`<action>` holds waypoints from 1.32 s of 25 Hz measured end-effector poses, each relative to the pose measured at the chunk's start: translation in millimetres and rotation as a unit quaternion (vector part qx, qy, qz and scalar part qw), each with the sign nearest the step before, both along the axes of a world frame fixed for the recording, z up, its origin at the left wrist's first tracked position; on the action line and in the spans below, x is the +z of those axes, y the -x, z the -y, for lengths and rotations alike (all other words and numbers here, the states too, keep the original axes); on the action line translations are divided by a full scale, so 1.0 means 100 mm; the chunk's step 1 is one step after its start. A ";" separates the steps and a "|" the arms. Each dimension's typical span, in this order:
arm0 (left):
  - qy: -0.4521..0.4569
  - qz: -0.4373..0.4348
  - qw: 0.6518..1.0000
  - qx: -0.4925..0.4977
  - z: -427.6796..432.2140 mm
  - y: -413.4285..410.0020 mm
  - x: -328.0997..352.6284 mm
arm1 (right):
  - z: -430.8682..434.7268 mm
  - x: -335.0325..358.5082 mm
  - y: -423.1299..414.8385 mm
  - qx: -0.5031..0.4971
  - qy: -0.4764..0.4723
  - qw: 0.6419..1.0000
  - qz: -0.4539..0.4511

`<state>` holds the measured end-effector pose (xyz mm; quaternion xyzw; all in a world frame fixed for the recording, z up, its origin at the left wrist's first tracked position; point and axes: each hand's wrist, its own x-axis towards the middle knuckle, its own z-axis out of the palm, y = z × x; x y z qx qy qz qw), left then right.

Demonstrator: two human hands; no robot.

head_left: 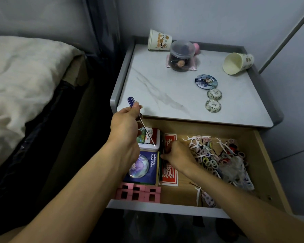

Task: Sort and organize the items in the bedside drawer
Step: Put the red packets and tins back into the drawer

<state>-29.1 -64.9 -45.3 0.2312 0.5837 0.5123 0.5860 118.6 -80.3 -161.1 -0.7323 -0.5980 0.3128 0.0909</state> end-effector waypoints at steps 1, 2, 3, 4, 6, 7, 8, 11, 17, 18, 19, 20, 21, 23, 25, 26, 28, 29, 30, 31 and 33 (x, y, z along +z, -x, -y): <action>0.001 0.002 1.000 0.000 0.00 0.00 0.00 | -0.01 0.00 0.00 0.003 -0.008 1.000 0.003; 0.004 0.003 1.000 0.000 0.01 -0.01 0.00 | -0.02 0.00 -0.01 0.006 -0.015 1.000 0.003; 0.007 0.001 1.000 0.000 0.01 -0.01 0.00 | -0.03 -0.01 -0.01 0.014 -0.019 1.000 0.003; 0.011 -0.001 1.000 0.000 0.02 -0.01 0.00 | -0.03 -0.01 -0.01 0.022 -0.020 1.000 0.002; 0.020 -0.001 1.000 0.000 0.02 0.00 0.02 | -0.03 -0.02 0.00 0.040 -0.026 0.999 0.014; 0.026 0.001 1.000 0.001 0.03 -0.01 0.02 | -0.03 -0.02 0.00 0.049 -0.028 0.998 0.025; 0.030 0.001 1.000 0.002 0.03 -0.01 0.03 | -0.04 -0.02 0.00 0.056 -0.026 0.998 0.032; 0.033 -0.001 0.999 -0.011 0.03 0.00 0.02 | -0.04 0.08 -0.04 0.059 -0.017 0.998 0.030; 0.012 -0.017 0.993 -0.112 0.07 -0.08 -0.03 | 0.19 0.88 -0.16 -0.010 -0.047 0.943 -0.329; 0.012 -0.005 0.992 -0.129 0.08 -0.09 -0.06 | 0.21 0.96 -0.15 -0.007 -0.037 0.929 -0.369; 0.016 0.007 0.989 -0.148 0.09 -0.11 -0.09 | 0.22 1.01 -0.13 -0.004 -0.032 0.920 -0.391; 0.024 0.014 0.985 -0.168 0.11 -0.12 -0.12 | 0.22 1.02 -0.10 -0.003 -0.031 0.918 -0.396; 0.028 0.016 0.982 -0.184 0.12 -0.13 -0.15 | 0.21 1.02 -0.08 -0.002 -0.036 0.919 -0.393; 0.032 -0.001 0.977 -0.210 0.13 -0.11 -0.16 | 0.20 1.00 -0.07 0.003 -0.042 0.923 -0.382; 0.008 -0.138 0.961 -0.240 0.12 -0.06 -0.14 | 0.20 0.93 -0.11 -0.005 -0.023 0.930 -0.367; -0.016 -0.279 0.927 -0.249 0.11 -0.02 -0.16 | 0.20 0.86 -0.15 -0.020 -0.007 0.939 -0.344; -0.046 -0.559 0.795 -0.233 0.07 0.09 -0.20 | 0.19 0.64 -0.22 -0.063 0.029 0.964 -0.257; -0.040 -0.623 0.746 -0.232 0.07 0.13 -0.19 | 0.17 0.50 -0.24 -0.083 0.041 0.973 -0.213; -0.021 -0.644 0.724 -0.247 0.07 0.14 -0.19 | 0.14 0.36 -0.24 -0.099 0.043 0.978 -0.178; 0.000 -0.641 0.717 -0.272 0.08 0.14 -0.20 | 0.10 0.23 -0.22 -0.109 0.037 0.981 -0.153; 0.012 -0.654 0.690 -0.311 0.12 0.09 -0.25 | 0.04 0.03 -0.14 -0.112 0.009 0.986 -0.122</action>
